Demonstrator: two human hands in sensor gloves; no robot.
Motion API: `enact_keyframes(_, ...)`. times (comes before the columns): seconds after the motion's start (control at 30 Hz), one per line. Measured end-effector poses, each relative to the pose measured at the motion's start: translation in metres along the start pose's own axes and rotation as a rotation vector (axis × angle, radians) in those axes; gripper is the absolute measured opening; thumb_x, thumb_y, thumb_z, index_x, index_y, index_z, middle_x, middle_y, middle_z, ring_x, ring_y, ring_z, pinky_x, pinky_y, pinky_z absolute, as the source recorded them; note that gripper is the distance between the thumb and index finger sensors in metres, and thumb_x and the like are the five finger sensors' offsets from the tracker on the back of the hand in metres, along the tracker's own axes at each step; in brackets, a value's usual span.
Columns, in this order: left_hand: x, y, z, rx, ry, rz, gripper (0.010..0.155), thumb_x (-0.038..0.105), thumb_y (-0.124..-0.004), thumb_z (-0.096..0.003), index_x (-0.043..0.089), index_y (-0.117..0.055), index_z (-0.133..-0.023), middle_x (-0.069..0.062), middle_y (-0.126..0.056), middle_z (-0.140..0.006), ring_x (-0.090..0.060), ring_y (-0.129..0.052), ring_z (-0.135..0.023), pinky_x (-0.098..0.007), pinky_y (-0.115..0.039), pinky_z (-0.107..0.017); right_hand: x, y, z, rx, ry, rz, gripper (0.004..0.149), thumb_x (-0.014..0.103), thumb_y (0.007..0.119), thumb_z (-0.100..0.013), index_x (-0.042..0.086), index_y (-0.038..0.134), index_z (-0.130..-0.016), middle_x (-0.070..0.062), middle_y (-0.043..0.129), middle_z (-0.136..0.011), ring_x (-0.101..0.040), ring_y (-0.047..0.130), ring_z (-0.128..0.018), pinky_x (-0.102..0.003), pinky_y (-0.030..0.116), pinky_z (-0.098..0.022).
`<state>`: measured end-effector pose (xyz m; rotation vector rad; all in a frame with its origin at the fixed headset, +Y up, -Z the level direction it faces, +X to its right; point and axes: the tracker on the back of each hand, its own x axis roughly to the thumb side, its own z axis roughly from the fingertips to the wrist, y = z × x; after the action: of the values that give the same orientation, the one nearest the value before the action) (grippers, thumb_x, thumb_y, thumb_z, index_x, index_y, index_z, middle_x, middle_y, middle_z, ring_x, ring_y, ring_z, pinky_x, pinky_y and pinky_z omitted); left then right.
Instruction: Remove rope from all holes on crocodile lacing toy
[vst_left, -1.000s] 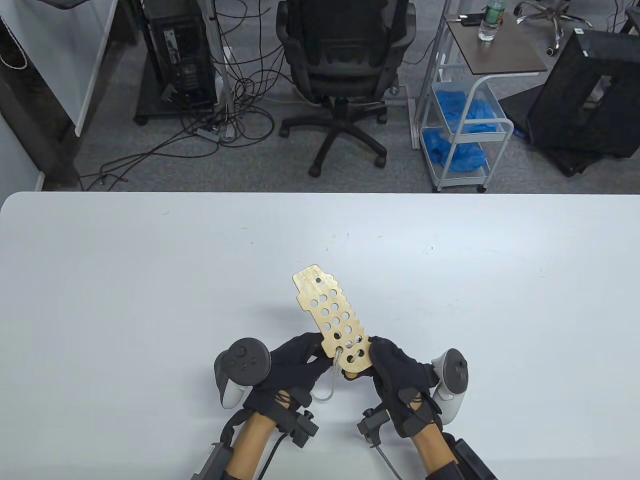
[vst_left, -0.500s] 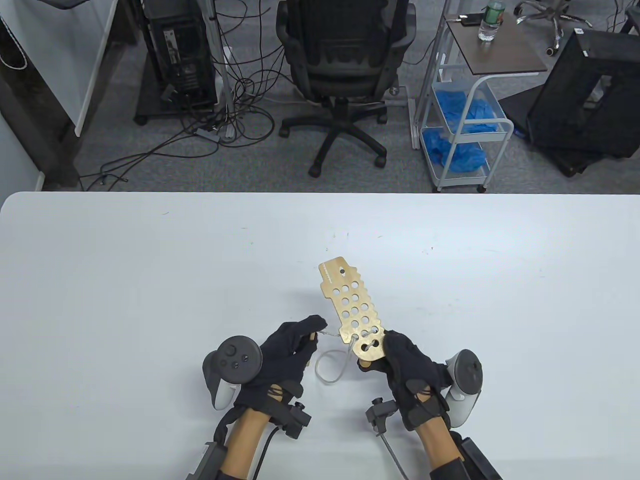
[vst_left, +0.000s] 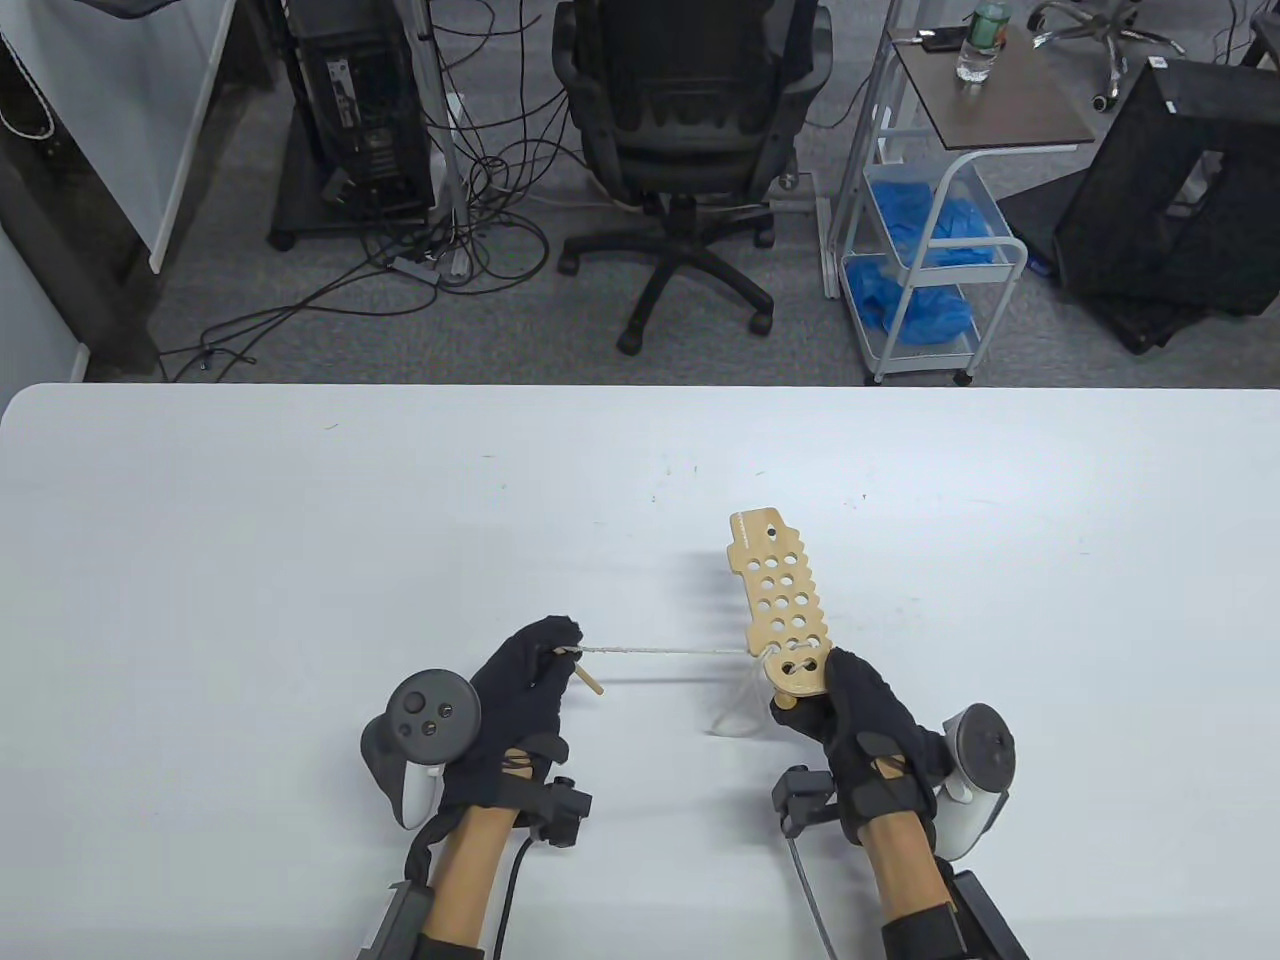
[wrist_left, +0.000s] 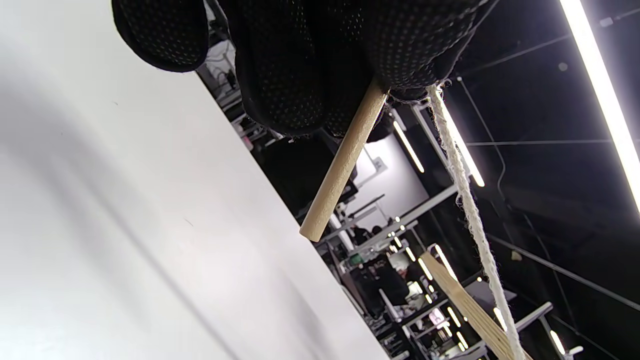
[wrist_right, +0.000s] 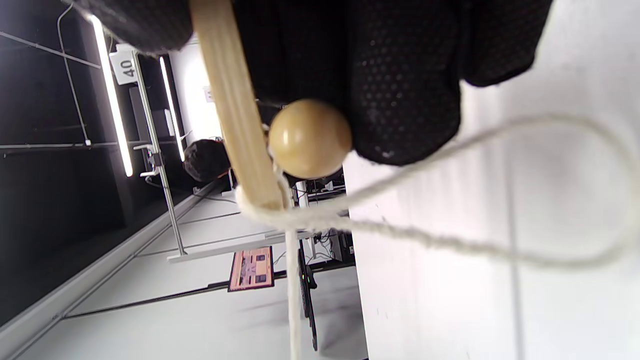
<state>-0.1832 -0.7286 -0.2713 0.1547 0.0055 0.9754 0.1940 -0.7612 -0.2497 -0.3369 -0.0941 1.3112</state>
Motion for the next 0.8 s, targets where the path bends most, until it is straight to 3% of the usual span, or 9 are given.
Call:
enact_keyframes(0.07,-0.003,0.001,-0.001,0.004,0.011,0.006,0.047,0.028,-0.082,-0.0494,0.04,-0.075,-0.095,0.003,-0.093,-0.089,-0.019,-0.094,-0.072,-0.059,-0.071,-0.066,0.001,-0.003,-0.001,-0.011,0.011,-0.027,0.049,0.038,0.075,-0.046,0.0,0.077,-0.076,-0.025,0.093,-0.068,-0.041,0.098,-0.049,-0.065,0.071,-0.049)
enact_keyframes(0.1,-0.004,0.002,-0.001,0.008,0.019,0.007,0.045,0.036,-0.079,-0.0499,0.04,-0.075,-0.095,0.003,-0.093,-0.089,-0.018,-0.094,-0.073,-0.059,-0.071,-0.066,0.001,-0.006,-0.002,-0.016,0.018,-0.049,0.049,0.038,0.075,-0.046,0.0,0.077,-0.076,-0.025,0.093,-0.068,-0.041,0.098,-0.049,-0.065,0.071,-0.05)
enact_keyframes(0.8,-0.035,0.024,-0.006,0.094,0.148,0.093,0.045,0.037,-0.078,-0.0506,0.04,-0.074,-0.095,0.004,-0.093,-0.089,-0.017,-0.095,-0.073,-0.058,-0.072,-0.066,0.007,-0.039,-0.009,-0.086,0.056,-0.327,0.05,0.04,0.072,-0.047,0.001,0.074,-0.079,-0.023,0.09,-0.072,-0.04,0.096,-0.053,-0.064,0.07,-0.052)
